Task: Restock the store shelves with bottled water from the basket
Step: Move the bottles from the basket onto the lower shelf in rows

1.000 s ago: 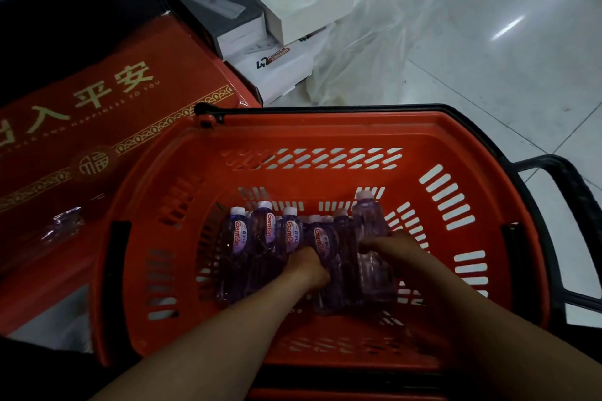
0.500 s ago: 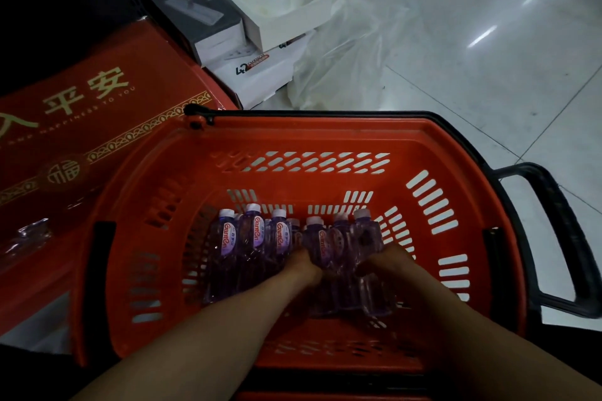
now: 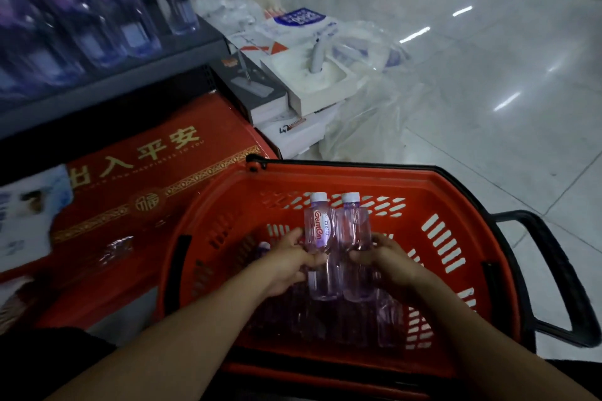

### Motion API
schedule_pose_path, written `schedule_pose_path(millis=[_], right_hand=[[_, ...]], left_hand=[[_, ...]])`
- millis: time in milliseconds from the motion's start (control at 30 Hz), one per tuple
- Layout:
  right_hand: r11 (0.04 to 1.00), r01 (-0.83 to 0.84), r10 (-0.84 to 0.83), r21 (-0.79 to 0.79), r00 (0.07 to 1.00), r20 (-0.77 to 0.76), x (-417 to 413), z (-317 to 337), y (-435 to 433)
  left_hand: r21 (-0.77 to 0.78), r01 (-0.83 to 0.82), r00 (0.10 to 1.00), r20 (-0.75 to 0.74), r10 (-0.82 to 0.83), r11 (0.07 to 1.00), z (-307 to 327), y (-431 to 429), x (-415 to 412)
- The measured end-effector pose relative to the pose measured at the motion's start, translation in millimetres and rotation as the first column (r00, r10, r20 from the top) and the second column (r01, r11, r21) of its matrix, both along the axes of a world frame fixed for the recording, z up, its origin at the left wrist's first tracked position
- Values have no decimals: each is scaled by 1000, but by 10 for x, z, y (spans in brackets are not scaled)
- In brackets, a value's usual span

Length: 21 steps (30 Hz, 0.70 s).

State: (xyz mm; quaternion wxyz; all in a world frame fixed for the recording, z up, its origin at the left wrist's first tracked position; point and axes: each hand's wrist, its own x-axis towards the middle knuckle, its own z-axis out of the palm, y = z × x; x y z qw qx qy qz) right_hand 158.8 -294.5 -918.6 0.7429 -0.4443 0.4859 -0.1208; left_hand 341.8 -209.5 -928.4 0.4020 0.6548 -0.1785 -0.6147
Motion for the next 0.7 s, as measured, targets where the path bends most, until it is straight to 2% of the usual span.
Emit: schedule_pose_path(millis=[167,333,400,500,633,700], right_hand=[[997,-76,78,-17,963,259,306,556,62],[966,-147,223,-212,888,403,700,1218,212],[958,-113,220,-263,880,421,900,1409,227],[966,-46,161,-255,878,451,1237,1643,258],[963,-88,201,-254,862,465,1705,1897,375],[947,-101,242,-305,848,471,1920,1986,435]], left_hand=[[-155,20,999,53,-12,988,903,166,370],[-308,-11,992,119,50,951,1723,405,611],[-372,-31,987,135,87,928,1921,502,774],[-446,-90,977,136,167,890,2155,667,1057],[-539,-142,959,135,251,830,2426,847,1322],[-567,-152,949,146,280,810,2539,912,1439]])
